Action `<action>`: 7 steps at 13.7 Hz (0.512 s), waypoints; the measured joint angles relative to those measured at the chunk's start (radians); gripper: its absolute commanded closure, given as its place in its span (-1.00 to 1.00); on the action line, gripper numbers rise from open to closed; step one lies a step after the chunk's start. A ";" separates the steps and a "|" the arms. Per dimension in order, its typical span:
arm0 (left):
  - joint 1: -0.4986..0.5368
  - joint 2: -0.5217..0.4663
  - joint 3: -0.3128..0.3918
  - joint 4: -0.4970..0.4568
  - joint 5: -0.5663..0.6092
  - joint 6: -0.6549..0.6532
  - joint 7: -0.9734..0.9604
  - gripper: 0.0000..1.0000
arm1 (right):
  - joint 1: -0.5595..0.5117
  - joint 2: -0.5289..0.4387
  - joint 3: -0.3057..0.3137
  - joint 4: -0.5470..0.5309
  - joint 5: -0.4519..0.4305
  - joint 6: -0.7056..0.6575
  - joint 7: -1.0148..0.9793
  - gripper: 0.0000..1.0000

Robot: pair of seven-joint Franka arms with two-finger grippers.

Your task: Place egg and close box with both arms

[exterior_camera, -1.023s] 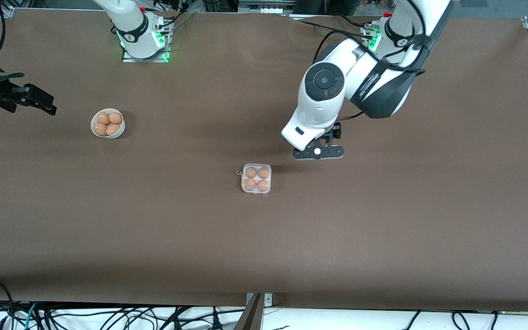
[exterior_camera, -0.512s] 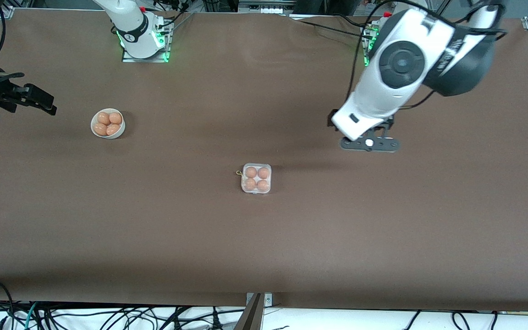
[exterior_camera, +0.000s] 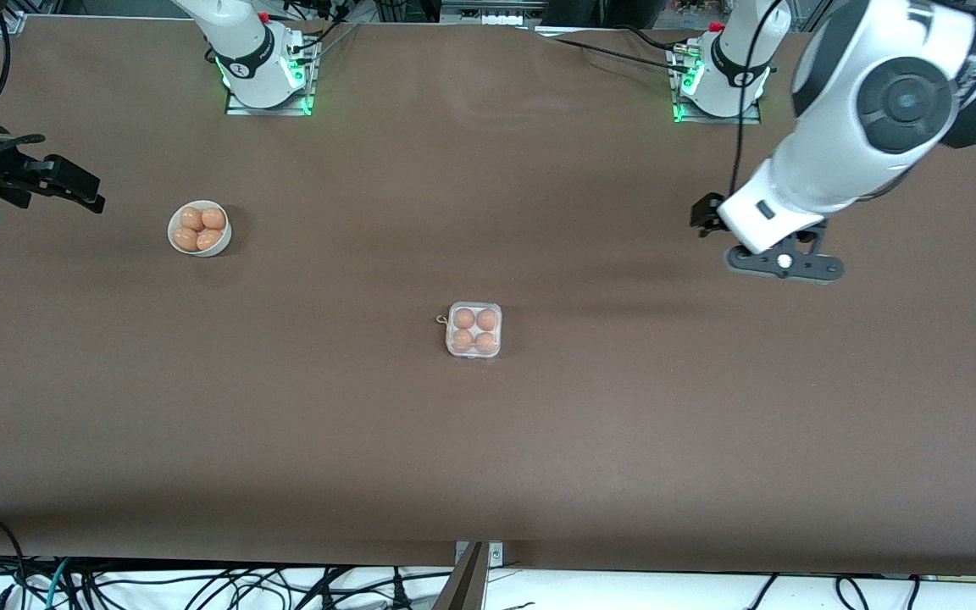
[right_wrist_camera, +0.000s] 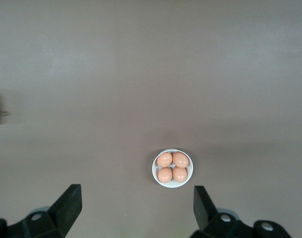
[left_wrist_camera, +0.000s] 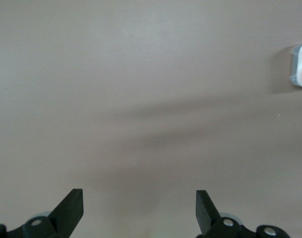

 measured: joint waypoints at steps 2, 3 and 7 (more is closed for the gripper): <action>-0.002 -0.037 0.076 -0.009 -0.006 -0.022 0.100 -1.00 | 0.000 0.000 0.000 0.000 0.000 0.000 0.000 -1.00; -0.002 -0.053 0.113 -0.017 -0.010 -0.029 0.155 -1.00 | 0.000 0.000 0.000 0.000 0.000 0.000 0.000 -1.00; 0.028 -0.094 0.214 -0.050 -0.041 -0.033 0.330 -1.00 | 0.000 0.000 0.001 0.000 0.000 0.000 0.000 -1.00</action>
